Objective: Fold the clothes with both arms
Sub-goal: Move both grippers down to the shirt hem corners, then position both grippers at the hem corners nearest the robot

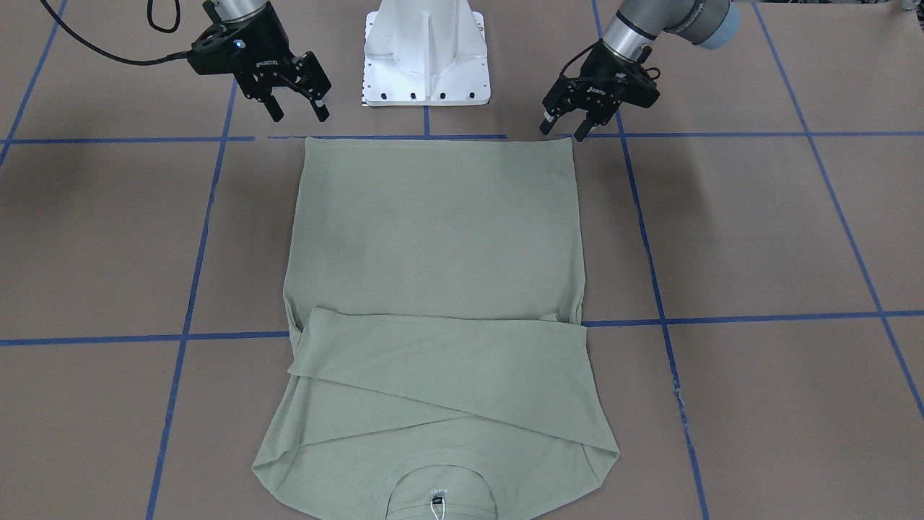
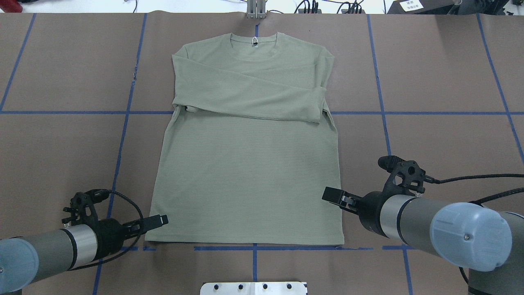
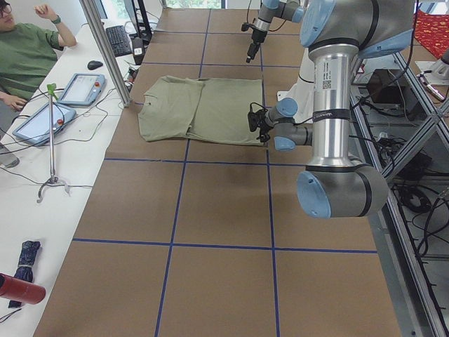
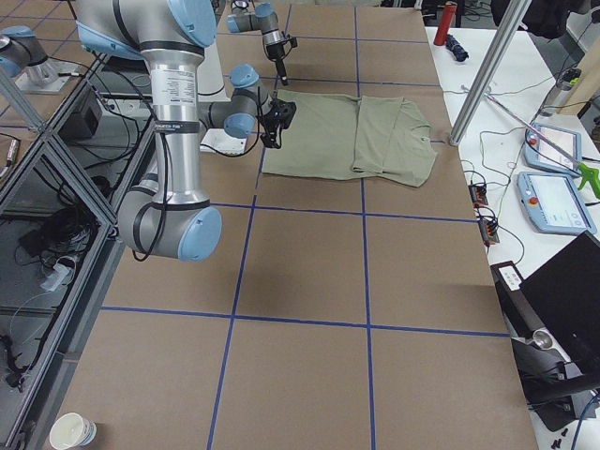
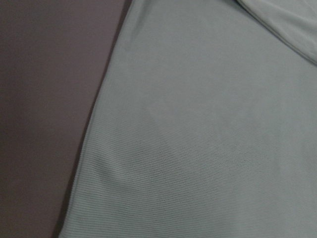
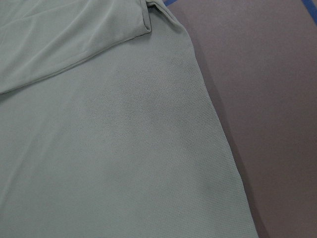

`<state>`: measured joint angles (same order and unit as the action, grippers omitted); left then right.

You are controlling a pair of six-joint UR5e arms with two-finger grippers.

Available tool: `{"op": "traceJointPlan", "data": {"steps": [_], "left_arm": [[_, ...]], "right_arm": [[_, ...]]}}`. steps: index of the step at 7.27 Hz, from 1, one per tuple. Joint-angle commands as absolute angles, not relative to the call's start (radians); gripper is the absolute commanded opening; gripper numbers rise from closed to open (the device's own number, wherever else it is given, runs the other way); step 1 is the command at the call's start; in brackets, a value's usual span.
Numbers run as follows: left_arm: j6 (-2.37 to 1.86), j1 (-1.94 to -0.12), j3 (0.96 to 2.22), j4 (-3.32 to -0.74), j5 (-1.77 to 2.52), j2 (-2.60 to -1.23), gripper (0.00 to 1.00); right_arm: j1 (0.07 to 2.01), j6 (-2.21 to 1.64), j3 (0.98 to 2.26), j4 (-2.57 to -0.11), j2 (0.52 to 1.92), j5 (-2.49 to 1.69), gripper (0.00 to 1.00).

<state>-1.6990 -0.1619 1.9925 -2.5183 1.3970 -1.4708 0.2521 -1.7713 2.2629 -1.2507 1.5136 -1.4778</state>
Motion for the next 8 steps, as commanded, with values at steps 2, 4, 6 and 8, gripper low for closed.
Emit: {"op": "traceJointPlan", "data": {"steps": [2,4,6,8], "left_arm": [[-1.697,-0.158,1.956,-2.542,1.387,-1.465,0.9],[-1.697,-0.153,1.916,-2.542,1.388,-1.48,0.9],[-1.695,-0.152,1.916,-2.542,1.397,-1.48,0.9],[-1.695,-0.15,1.917,-2.54,1.402,-1.488,0.85]], "right_arm": [[0.247,-1.772,2.241,-1.22,1.512,-1.47,1.0],[0.247,-1.773,2.241,-1.22,1.513,-1.47,1.0],[0.247,-1.773,2.241,-1.22,1.512,-1.47,1.0],[0.247,-1.773,2.241,-1.22,1.511,-1.47,1.0]]}}
